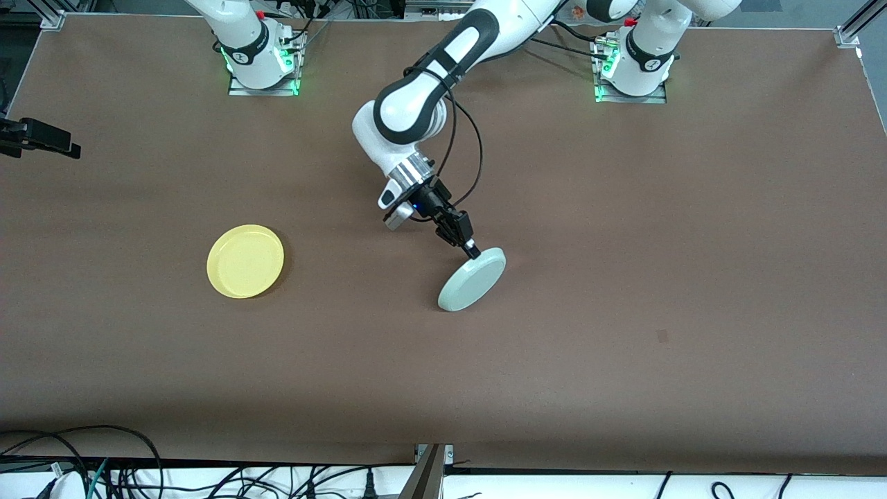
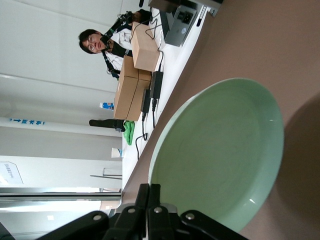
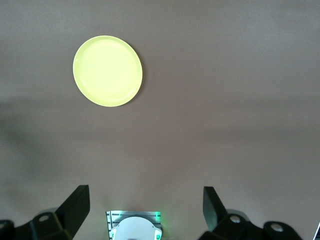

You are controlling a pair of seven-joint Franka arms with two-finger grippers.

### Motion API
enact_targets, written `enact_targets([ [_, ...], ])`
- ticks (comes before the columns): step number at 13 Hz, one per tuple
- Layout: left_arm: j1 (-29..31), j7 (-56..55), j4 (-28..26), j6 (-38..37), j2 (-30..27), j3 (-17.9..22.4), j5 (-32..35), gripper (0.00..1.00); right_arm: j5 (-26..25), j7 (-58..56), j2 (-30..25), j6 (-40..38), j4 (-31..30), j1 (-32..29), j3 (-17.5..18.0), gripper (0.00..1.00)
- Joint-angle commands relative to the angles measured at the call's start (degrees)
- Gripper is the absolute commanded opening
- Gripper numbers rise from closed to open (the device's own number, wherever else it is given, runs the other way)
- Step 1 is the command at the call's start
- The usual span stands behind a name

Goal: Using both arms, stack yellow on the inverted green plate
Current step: 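Lay the green plate upside down near the yellow plate, open left gripper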

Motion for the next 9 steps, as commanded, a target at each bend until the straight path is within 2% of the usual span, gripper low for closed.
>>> enact_targets([
  [1,-3.26,-1.58,2.55,-1.88,2.30,0.61,-0.05,0.00,0.20,-0.60,-0.23,-0.69,0.51,0.04,0.08,1.00],
  [2,-3.54,-1.77,2.73,-2.06,2.21,0.53,-0.14,0.06,0.20,-0.60,-0.14,-0.69,0.51,0.13,0.08,1.00],
  [3,-3.71,-1.94,3.34,-2.06,2.30,0.18,-0.31,0.36,0.20,-0.60,-0.22,-0.69,0.42,0.04,0.08,1.00],
  [4,-4.32,-2.29,3.34,-2.06,2.30,-0.26,-0.31,0.96,0.20,-0.60,-0.23,-0.69,0.51,0.04,0.08,1.00],
  [5,-4.85,-3.43,3.43,-2.06,2.21,-0.61,-0.75,1.00,0.20,-0.60,-0.14,-0.69,0.51,0.04,0.08,1.00],
  [9,-8.81,-14.92,3.08,-1.28,2.91,-1.93,-3.46,1.00,0.20,-0.60,-0.23,-0.69,0.51,0.04,0.08,1.00],
])
